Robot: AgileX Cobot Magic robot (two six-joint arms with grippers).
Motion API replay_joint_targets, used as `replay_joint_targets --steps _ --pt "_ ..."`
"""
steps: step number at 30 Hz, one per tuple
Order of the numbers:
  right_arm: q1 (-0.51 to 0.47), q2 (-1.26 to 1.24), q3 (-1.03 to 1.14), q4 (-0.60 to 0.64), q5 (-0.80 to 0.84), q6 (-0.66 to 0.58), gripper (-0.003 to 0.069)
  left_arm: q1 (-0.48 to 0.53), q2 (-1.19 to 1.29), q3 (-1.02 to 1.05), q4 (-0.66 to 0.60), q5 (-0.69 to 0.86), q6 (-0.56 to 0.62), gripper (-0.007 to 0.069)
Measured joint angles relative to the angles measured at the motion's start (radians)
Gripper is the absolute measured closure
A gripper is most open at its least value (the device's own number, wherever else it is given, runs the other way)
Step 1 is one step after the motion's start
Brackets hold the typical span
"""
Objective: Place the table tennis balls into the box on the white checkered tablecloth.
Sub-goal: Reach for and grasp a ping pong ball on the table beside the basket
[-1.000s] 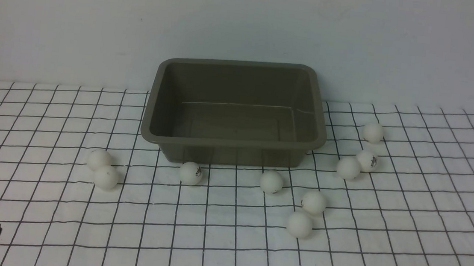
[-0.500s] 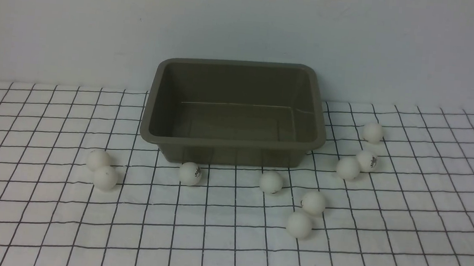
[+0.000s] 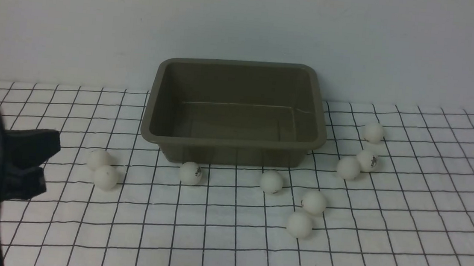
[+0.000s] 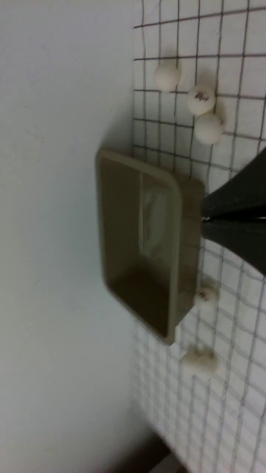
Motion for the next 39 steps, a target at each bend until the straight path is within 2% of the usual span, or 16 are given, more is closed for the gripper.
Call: replay_joint_targets --steps 2,5,9,12,19,26,29,30,32,36,39 --pt "0.000 0.134 -0.090 -0.103 0.015 0.066 0.0671 0.000 0.146 -0.089 0.228 0.052 -0.106 0.0629" --pt "0.001 0.265 -0.171 -0.179 0.035 0.132 0.0671 0.000 0.256 -0.157 0.409 0.087 -0.221 0.0629" --pt "0.001 0.426 -0.274 -0.223 0.072 0.169 0.0671 0.000 0.455 -0.306 0.709 0.120 -0.446 0.0629" --pt "0.001 0.509 -0.329 -0.224 0.094 0.174 0.0671 0.000 0.538 -0.373 0.781 0.129 -0.523 0.0629" --pt "0.001 0.548 -0.370 -0.224 0.097 0.176 0.0671 0.000 0.710 -0.455 0.782 0.130 -0.544 0.0611" --pt "0.001 0.548 -0.375 -0.224 0.112 0.155 0.0671 0.000 0.890 -0.534 0.701 0.108 -0.543 0.0489" --pt "0.001 0.548 -0.376 -0.223 0.112 0.151 0.0671 0.000 0.953 -0.592 0.675 0.097 -0.543 0.0386" --pt "0.001 0.548 -0.376 -0.220 0.112 0.144 0.0671 0.000 0.988 -0.627 0.673 0.095 -0.543 0.0316" --pt "0.001 0.548 -0.376 -0.218 0.112 0.138 0.0671 0.000 1.002 -0.643 0.673 0.095 -0.543 0.0288" --pt "0.001 0.548 -0.376 -0.213 0.112 0.133 0.0671 0.000 1.082 -0.724 0.673 0.109 -0.541 0.0118" --pt "0.001 0.548 -0.376 -0.208 0.112 0.131 0.0671 0.000 1.126 -0.750 0.673 0.132 -0.540 0.0055"
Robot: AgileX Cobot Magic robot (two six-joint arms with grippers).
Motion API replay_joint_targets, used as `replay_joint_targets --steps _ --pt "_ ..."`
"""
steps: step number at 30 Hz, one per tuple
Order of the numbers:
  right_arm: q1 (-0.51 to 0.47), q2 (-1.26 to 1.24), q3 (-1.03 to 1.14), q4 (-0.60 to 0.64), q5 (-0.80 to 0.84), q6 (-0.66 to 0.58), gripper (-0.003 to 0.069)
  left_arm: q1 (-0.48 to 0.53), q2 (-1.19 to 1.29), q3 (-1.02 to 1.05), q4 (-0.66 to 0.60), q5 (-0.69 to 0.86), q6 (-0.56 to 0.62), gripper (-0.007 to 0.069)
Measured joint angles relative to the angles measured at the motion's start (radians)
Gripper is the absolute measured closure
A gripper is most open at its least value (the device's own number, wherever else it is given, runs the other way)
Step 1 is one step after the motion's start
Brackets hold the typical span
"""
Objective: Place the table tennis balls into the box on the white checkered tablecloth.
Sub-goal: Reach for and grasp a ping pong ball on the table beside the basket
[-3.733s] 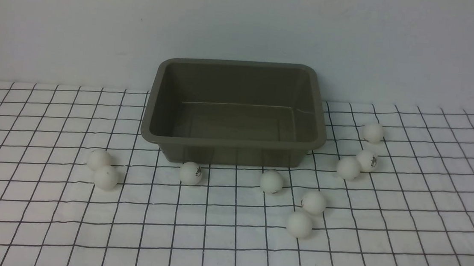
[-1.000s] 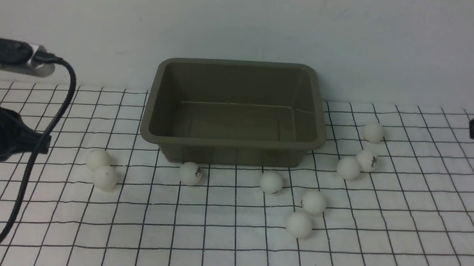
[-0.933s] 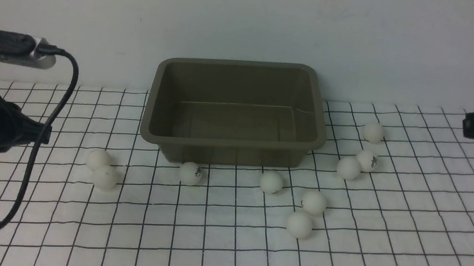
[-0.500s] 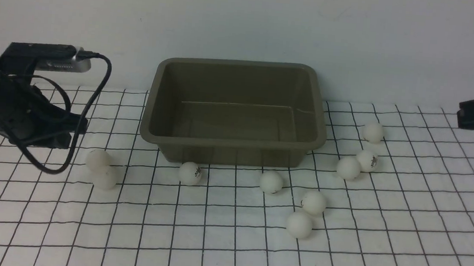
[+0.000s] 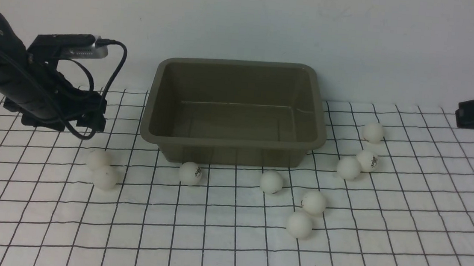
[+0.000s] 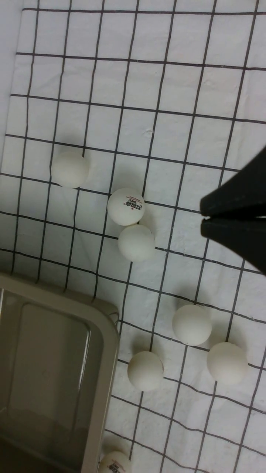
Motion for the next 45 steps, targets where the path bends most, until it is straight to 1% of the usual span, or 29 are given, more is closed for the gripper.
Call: replay_joint_targets --steps 2,8,14,20,39,42,43,44,45 --pt "0.000 0.000 0.000 0.001 0.000 -0.001 0.0671 0.000 0.033 -0.004 0.000 0.005 0.000 0.0037" --pt "0.000 0.000 0.000 0.004 0.000 -0.002 0.0671 -0.001 0.100 -0.005 -0.026 0.008 0.008 0.0037" --pt "0.000 0.000 0.000 0.005 0.000 -0.004 0.0671 -0.028 0.129 -0.005 -0.080 -0.005 0.069 0.0037" --pt "0.000 0.000 0.000 0.007 0.000 -0.005 0.0671 -0.046 0.133 -0.007 -0.080 -0.026 0.080 0.0037" --pt "0.000 0.000 0.000 0.008 0.002 -0.005 0.0671 -0.046 0.173 -0.008 -0.079 -0.033 0.082 0.0040" --pt "0.000 0.000 0.000 0.008 0.002 -0.005 0.0671 -0.046 0.180 -0.008 -0.079 -0.040 0.082 0.0060" --pt "0.000 0.000 0.000 0.008 0.002 -0.005 0.0671 -0.046 0.181 -0.008 -0.079 -0.046 0.082 0.0092" --pt "0.000 0.000 0.000 0.008 0.002 -0.005 0.0671 -0.046 0.183 -0.008 -0.079 -0.052 0.081 0.0139" --pt "0.000 0.000 0.000 0.008 0.002 -0.005 0.0671 -0.046 0.183 -0.008 -0.079 -0.053 0.081 0.0148"
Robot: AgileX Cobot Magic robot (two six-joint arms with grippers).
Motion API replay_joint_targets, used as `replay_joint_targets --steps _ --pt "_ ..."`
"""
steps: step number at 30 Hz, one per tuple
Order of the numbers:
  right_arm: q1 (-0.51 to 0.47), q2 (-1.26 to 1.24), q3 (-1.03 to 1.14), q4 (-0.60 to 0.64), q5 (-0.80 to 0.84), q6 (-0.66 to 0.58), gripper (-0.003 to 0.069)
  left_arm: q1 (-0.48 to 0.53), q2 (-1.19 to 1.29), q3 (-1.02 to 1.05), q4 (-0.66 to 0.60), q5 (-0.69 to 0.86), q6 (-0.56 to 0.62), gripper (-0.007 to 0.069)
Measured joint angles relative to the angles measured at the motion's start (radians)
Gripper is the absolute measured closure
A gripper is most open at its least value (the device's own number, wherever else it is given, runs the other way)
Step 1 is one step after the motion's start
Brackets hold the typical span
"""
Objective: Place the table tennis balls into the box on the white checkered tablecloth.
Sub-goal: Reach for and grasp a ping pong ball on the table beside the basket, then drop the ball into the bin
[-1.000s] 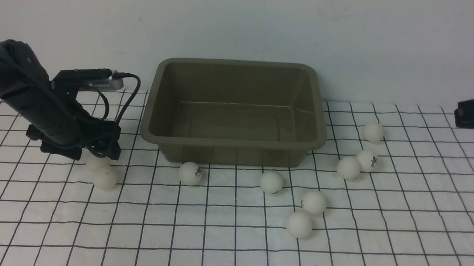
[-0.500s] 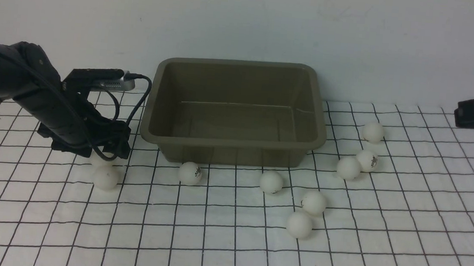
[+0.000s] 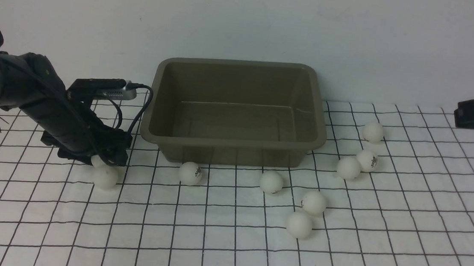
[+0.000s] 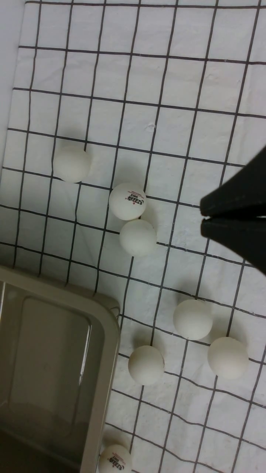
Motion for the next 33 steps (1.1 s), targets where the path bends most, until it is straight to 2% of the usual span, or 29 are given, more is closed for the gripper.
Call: replay_joint_targets --steps 2,3,8,12,15,19,23,27,33 --pt "0.000 0.000 0.000 0.000 0.001 0.000 0.0671 0.000 0.000 0.000 0.001 -0.007 0.000 0.0254" --pt "0.000 0.000 0.000 0.000 0.001 0.000 0.0671 0.000 0.000 0.000 0.002 -0.012 0.000 0.0280" --pt "0.000 0.000 0.000 0.000 0.002 0.000 0.0671 -0.001 0.000 -0.024 0.057 -0.001 0.001 0.0272" --pt "0.000 0.000 -0.001 -0.005 0.004 0.000 0.0671 0.000 -0.019 -0.094 0.188 0.087 -0.025 0.0272" --pt "0.000 0.000 -0.001 -0.005 0.004 0.000 0.0671 0.009 -0.044 -0.183 0.276 0.204 -0.102 0.0272" --pt "0.000 0.000 -0.001 -0.008 0.004 0.000 0.0671 0.003 -0.066 -0.290 0.283 0.308 -0.150 0.0272" --pt "0.000 0.000 -0.001 -0.008 0.004 0.000 0.0671 -0.060 -0.072 -0.407 0.232 0.346 -0.141 0.0272" --pt "0.000 0.000 -0.001 -0.008 0.004 0.000 0.0671 -0.196 -0.048 -0.492 0.195 0.319 -0.111 0.0272" --pt "0.000 0.000 -0.001 -0.008 0.008 0.000 0.0671 -0.302 0.021 -0.531 0.230 0.242 -0.108 0.0272"
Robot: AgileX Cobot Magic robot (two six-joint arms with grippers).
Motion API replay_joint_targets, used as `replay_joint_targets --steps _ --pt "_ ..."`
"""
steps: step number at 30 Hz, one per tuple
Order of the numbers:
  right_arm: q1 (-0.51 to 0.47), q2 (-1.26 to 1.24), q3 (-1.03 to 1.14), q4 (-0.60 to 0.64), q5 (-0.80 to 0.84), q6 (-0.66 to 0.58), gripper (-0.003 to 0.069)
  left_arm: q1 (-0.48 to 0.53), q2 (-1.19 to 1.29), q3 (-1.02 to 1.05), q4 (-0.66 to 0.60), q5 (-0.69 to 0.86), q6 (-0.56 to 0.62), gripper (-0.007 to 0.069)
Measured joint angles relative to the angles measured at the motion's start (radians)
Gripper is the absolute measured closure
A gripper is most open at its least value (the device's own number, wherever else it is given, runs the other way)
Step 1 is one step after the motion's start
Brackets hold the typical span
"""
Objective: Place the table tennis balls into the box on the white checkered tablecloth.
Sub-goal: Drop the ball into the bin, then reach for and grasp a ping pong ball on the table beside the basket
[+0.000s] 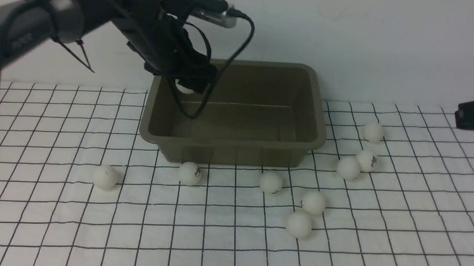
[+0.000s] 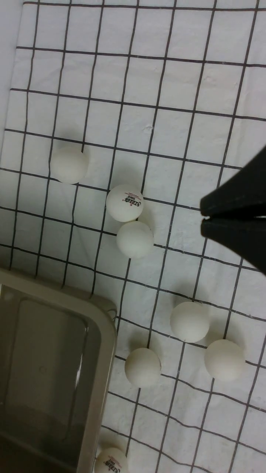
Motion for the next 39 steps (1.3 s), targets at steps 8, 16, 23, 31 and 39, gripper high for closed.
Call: replay_joint_targets --steps 8,16,23,31,39 --pt "0.000 0.000 0.000 0.000 0.016 0.000 0.0671 -0.020 0.106 -0.001 0.006 -0.005 0.046 0.0272" --pt "0.000 0.000 0.000 0.000 0.023 0.000 0.0670 -0.020 0.103 -0.002 0.004 0.019 0.077 0.0168" --pt "0.000 0.000 -0.001 0.000 0.023 0.000 0.0670 -0.012 -0.054 -0.002 0.026 0.108 0.130 0.0156" --pt "0.000 0.000 -0.001 0.000 0.021 0.000 0.0670 0.112 -0.191 0.005 0.025 0.348 0.132 0.0156" --pt "0.000 0.000 -0.001 0.000 0.018 0.000 0.0670 0.201 -0.231 0.354 -0.031 0.272 0.155 0.0156"
